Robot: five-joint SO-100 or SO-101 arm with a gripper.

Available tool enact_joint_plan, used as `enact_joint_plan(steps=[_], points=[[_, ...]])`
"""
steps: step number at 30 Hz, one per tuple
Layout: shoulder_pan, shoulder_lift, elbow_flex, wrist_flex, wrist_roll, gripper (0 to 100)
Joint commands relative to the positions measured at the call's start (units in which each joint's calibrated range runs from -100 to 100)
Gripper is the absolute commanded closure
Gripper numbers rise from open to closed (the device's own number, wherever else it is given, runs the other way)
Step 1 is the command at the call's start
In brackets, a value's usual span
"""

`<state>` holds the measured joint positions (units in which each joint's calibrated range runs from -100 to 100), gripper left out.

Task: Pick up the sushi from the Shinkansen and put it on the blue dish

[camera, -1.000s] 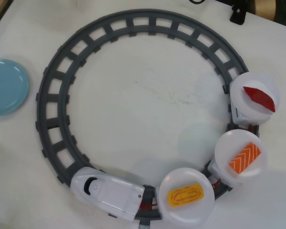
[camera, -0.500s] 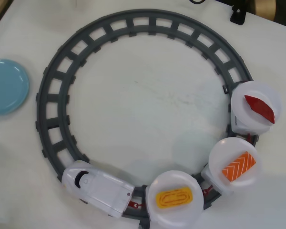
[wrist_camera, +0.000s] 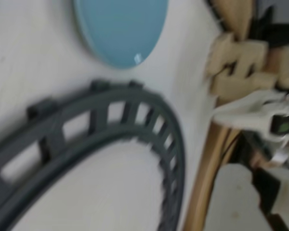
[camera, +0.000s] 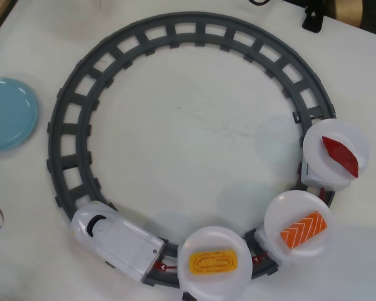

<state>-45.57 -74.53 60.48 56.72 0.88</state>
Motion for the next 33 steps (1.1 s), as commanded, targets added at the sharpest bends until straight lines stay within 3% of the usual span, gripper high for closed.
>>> enact_joint_plan(steps=[1, 10, 19, 24, 33], points=[[5.2, 14.5, -17.6, 4.7, 0.3, 97], [15.3, 30.8, -35.5, 23.1, 5.0, 97], [33.2, 31.4, -32.0, 23.8, 10.5, 96], [39.3, 31.4, -30.7, 24.0, 12.0, 86], [47.9, 34.8, -30.7, 24.4, 13.6, 79]])
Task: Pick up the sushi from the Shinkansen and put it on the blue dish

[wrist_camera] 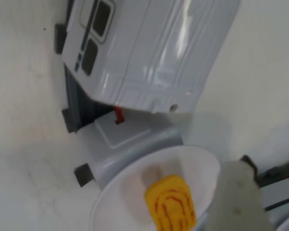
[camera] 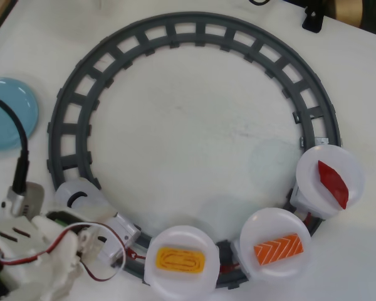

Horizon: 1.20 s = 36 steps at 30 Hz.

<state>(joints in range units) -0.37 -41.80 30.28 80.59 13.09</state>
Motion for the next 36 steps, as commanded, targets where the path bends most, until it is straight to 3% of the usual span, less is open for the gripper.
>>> enact_joint_plan(steps=[1, 18, 27, 36], points=[[3.4, 3.5, -1.0, 1.3, 2.1, 78], [4.6, 12.1, -1.7, 1.0, 3.8, 75], [10.2, 12.3, -0.8, -2.2, 6.9, 71], [9.7, 12.3, 5.8, -7.3, 6.9, 71]])
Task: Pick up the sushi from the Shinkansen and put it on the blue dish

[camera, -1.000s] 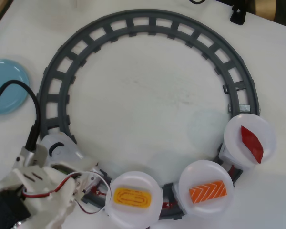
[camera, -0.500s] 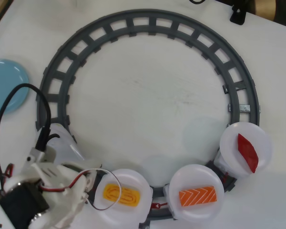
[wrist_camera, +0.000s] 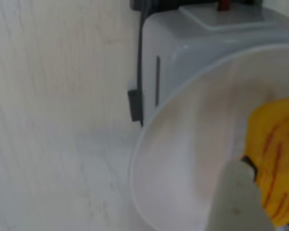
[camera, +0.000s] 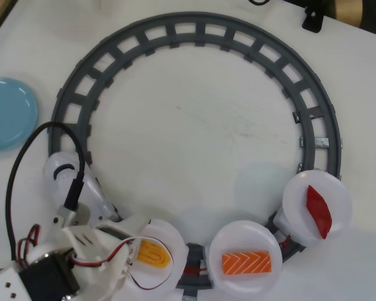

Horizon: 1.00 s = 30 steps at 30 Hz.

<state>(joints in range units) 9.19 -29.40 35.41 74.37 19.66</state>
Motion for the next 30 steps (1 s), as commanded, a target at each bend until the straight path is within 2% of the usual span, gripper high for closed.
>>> enact_joint_plan(steps=[1, 9, 15, 22, 26, 30], points=[[0.1, -0.1, 1.1, -1.5, 0.3, 71], [0.0, -0.2, 7.4, -7.1, 0.0, 73], [0.0, -0.5, 12.3, -12.3, -0.2, 97], [-1.0, -1.1, -1.2, -8.5, -1.1, 97], [-7.8, -1.1, -15.1, -2.4, -3.5, 97], [-20.7, -0.3, -22.4, -0.4, -6.7, 97]])
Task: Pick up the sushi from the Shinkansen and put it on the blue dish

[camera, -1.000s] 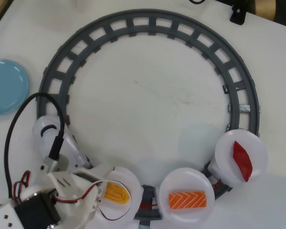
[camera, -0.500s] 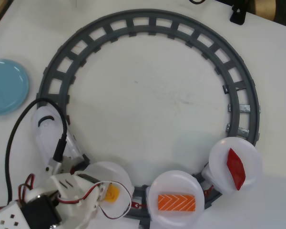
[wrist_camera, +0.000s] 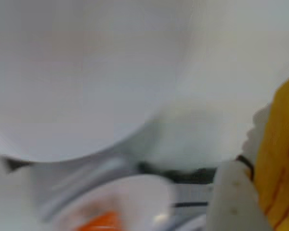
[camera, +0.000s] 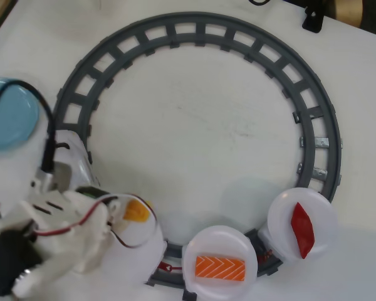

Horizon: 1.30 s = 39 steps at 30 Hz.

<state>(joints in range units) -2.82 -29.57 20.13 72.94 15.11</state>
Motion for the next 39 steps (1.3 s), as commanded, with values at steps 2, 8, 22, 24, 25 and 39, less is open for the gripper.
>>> enact_joint_plan(steps=[2, 8, 22, 24, 25, 39], points=[[-16.5, 0.1, -6.6, -0.5, -4.3, 97], [-34.5, 6.3, 0.8, -11.8, -7.5, 97], [-46.8, 35.9, -14.4, -21.9, -7.6, 97], [-47.7, 39.6, -18.6, -21.8, -7.6, 97], [-48.2, 41.4, -20.6, -21.0, -7.5, 97], [-54.3, 51.8, -28.7, -11.8, -5.0, 95]])
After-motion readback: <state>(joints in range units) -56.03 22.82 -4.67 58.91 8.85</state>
